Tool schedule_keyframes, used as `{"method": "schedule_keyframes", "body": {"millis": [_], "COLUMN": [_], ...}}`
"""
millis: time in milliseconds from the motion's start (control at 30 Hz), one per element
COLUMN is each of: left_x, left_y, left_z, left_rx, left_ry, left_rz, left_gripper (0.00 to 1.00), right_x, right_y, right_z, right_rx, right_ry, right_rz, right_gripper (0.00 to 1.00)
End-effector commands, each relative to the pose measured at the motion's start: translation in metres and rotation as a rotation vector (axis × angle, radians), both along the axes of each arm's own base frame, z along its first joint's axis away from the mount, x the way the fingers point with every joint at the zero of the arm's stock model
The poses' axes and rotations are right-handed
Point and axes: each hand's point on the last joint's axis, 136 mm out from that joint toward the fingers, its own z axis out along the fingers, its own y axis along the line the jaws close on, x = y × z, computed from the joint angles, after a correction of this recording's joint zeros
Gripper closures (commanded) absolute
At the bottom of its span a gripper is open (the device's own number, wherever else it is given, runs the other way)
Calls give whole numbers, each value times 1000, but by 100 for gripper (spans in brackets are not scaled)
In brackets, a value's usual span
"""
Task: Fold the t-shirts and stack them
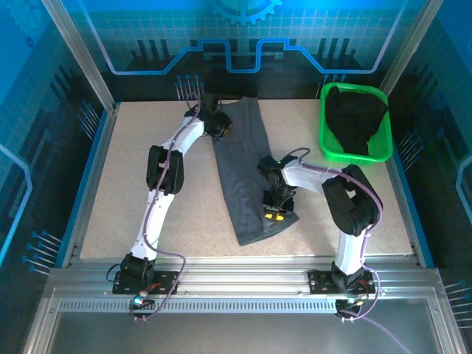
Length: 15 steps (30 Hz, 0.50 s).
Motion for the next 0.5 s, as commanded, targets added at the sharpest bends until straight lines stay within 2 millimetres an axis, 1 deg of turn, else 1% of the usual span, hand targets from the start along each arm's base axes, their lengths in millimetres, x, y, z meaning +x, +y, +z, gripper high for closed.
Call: {"method": "schedule_keyframes", "body": {"millis": [0, 67, 100, 133, 167, 200, 233, 267, 300, 333, 400, 433, 467], "left_x": [13, 20, 20, 19, 15, 9, -1, -14, -28, -48, -93, -124, -157], "left_y": [-6, -7, -6, -5, -5, -5, -5, -5, -6, -6, -9, -9, -9], "left_z": [-9, 30, 48, 74, 100, 118, 138, 151, 156, 154, 136, 122, 105], "left_rx": [-67, -61, -55, -53, -51, -45, -37, -33, -31, -34, -58, -68, -70], "left_ry": [-25, -97, -125, -163, -201, -226, -246, -251, -238, -204, -94, -24, 58], "left_rz": [21, 9, 5, 1, -3, -7, -11, -16, -21, -27, -48, -65, -85], "left_gripper": [69, 64, 60, 56, 53, 51, 48, 48, 48, 48, 49, 51, 52], "right_x": [5, 11, 12, 12, 12, 13, 14, 16, 18, 21, 23, 21, 19], "right_y": [26, 17, 13, 7, 1, -5, -14, -22, -30, -39, -54, -64, -69], "right_z": [-7, 12, 21, 32, 43, 51, 61, 70, 74, 77, 78, 77, 75], "right_rx": [62, 57, 62, 73, 91, 99, 109, 124, 135, 151, 166, 147, 141], "right_ry": [12, -31, -46, -60, -81, -100, -130, -163, -191, -225, -262, -264, -266], "right_rz": [-122, -153, -173, -197, -221, -236, -246, -247, -237, -213, -144, -103, -52], "right_gripper": [72, 70, 69, 67, 65, 62, 58, 54, 52, 50, 50, 50, 49]}}
